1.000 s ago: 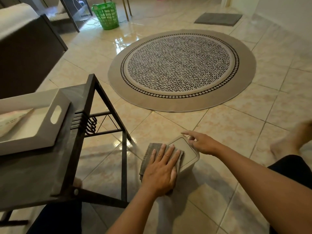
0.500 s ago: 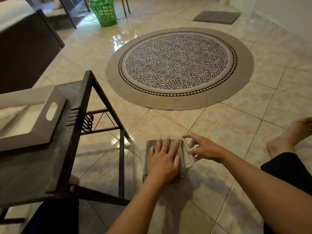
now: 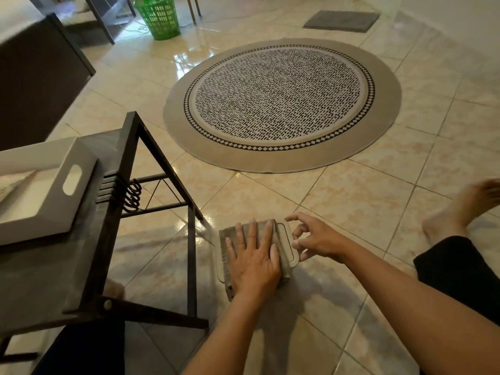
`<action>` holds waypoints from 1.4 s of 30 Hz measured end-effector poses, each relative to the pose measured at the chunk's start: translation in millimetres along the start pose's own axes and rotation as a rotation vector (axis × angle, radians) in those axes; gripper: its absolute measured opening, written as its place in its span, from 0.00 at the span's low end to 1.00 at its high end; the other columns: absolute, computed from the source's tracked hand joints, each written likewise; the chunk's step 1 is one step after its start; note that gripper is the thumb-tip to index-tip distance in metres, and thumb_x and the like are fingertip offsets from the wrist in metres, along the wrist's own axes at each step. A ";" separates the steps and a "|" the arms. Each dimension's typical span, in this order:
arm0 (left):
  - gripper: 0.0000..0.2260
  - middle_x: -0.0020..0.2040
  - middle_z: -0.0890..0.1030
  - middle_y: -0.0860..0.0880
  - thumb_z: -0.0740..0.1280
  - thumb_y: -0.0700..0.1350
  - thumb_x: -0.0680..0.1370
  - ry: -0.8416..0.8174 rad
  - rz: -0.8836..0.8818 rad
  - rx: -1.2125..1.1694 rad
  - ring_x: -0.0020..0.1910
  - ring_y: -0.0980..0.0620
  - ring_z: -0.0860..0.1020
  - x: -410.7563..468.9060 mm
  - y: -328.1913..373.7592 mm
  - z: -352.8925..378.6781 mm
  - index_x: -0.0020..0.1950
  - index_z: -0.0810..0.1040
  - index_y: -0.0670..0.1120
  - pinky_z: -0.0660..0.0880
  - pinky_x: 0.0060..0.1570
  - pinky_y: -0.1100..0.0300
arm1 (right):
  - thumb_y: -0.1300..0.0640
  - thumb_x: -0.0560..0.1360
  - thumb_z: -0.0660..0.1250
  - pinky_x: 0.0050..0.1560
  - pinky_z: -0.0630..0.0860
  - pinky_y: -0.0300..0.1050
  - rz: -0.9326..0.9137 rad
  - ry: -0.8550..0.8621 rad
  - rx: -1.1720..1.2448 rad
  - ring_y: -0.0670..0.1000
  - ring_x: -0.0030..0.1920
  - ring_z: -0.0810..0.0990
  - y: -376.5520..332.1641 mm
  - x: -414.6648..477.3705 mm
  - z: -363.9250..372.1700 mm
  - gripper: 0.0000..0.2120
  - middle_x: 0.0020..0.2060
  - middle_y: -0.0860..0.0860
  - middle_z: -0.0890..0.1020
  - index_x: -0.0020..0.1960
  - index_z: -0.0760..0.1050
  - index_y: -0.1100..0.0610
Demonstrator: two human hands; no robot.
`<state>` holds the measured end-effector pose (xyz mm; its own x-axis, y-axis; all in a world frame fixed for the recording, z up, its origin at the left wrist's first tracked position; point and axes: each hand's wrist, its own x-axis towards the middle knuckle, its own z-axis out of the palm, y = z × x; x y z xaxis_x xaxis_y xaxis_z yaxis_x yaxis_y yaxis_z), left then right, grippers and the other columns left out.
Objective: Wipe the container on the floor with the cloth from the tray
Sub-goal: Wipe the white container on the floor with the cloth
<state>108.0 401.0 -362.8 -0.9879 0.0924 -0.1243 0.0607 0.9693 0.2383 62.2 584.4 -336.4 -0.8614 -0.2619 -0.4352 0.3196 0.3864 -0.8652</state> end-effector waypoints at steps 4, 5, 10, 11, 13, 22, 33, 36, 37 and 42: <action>0.26 0.79 0.35 0.52 0.43 0.58 0.81 -0.032 0.124 0.001 0.76 0.45 0.30 -6.2 17.6 -1.2 0.77 0.36 0.63 0.32 0.73 0.41 | 0.73 0.74 0.66 0.41 0.85 0.55 -0.013 -0.010 -0.001 0.54 0.39 0.83 0.3 0.2 -0.4 0.26 0.44 0.59 0.76 0.67 0.70 0.52; 0.26 0.79 0.35 0.52 0.44 0.57 0.82 -0.038 0.154 0.016 0.76 0.45 0.30 -0.4 20.0 -3.1 0.77 0.36 0.63 0.33 0.74 0.41 | 0.73 0.75 0.65 0.40 0.85 0.55 -0.015 -0.008 0.001 0.54 0.40 0.83 0.4 0.0 0.0 0.26 0.44 0.60 0.76 0.67 0.70 0.52; 0.26 0.80 0.37 0.49 0.42 0.59 0.81 -0.015 -0.064 0.042 0.76 0.44 0.31 17.1 -16.1 -9.9 0.78 0.36 0.61 0.31 0.72 0.37 | 0.72 0.75 0.66 0.39 0.85 0.50 0.003 0.026 -0.011 0.54 0.42 0.83 -2.3 -1.2 5.8 0.28 0.45 0.58 0.76 0.69 0.69 0.51; 0.27 0.80 0.36 0.49 0.42 0.59 0.81 0.002 -0.133 0.028 0.76 0.43 0.30 12.2 -24.1 -9.6 0.78 0.36 0.60 0.30 0.71 0.37 | 0.72 0.75 0.66 0.38 0.85 0.49 0.004 0.032 -0.024 0.55 0.43 0.84 -2.5 -1.0 6.6 0.28 0.45 0.58 0.77 0.69 0.68 0.51; 0.28 0.79 0.33 0.49 0.40 0.59 0.79 0.011 -0.159 0.022 0.75 0.43 0.28 -2.8 -26.1 -9.2 0.77 0.33 0.60 0.30 0.71 0.36 | 0.72 0.75 0.66 0.37 0.84 0.48 -0.002 0.040 -0.042 0.55 0.44 0.84 -3.1 0.1 7.1 0.28 0.46 0.58 0.77 0.69 0.68 0.50; 0.27 0.79 0.34 0.50 0.42 0.59 0.81 -0.022 -0.060 -0.004 0.76 0.44 0.30 15.1 -24.9 -9.7 0.78 0.35 0.60 0.33 0.73 0.39 | 0.72 0.75 0.67 0.36 0.84 0.47 0.006 0.064 -0.047 0.57 0.44 0.84 -1.3 2.4 10.6 0.29 0.49 0.63 0.78 0.69 0.68 0.50; 0.26 0.78 0.33 0.51 0.43 0.57 0.82 -0.064 0.157 0.046 0.76 0.44 0.30 -8.5 13.5 -3.6 0.78 0.35 0.61 0.31 0.73 0.42 | 0.75 0.74 0.63 0.43 0.85 0.57 0.003 -0.013 0.026 0.56 0.46 0.82 -4.5 1.4 6.9 0.29 0.48 0.57 0.76 0.69 0.69 0.52; 0.25 0.78 0.33 0.53 0.44 0.58 0.83 -0.096 0.292 0.079 0.76 0.45 0.30 6.3 11.8 -6.3 0.77 0.36 0.62 0.33 0.74 0.42 | 0.78 0.71 0.60 0.44 0.85 0.56 0.020 -0.057 0.063 0.58 0.52 0.83 -6.2 -0.4 5.0 0.33 0.53 0.55 0.78 0.68 0.69 0.51; 0.25 0.78 0.33 0.54 0.44 0.58 0.83 -0.093 0.305 0.091 0.76 0.46 0.30 11.4 8.4 -7.2 0.77 0.36 0.62 0.34 0.74 0.41 | 0.78 0.71 0.60 0.44 0.85 0.56 0.017 -0.063 0.073 0.58 0.52 0.83 -6.8 -0.5 5.1 0.32 0.53 0.55 0.78 0.68 0.69 0.51; 0.26 0.78 0.32 0.52 0.44 0.56 0.82 -0.042 0.151 0.051 0.76 0.45 0.30 11.3 16.4 -4.2 0.78 0.36 0.61 0.31 0.73 0.42 | 0.78 0.71 0.61 0.43 0.85 0.58 0.013 -0.049 0.058 0.57 0.49 0.82 -7.9 4.1 7.5 0.32 0.48 0.55 0.77 0.66 0.70 0.48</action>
<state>97.3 417.0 -356.2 -0.9601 0.2467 -0.1315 0.2165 0.9538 0.2084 59.1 573.6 -333.2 -0.8370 -0.3005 -0.4573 0.3545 0.3388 -0.8715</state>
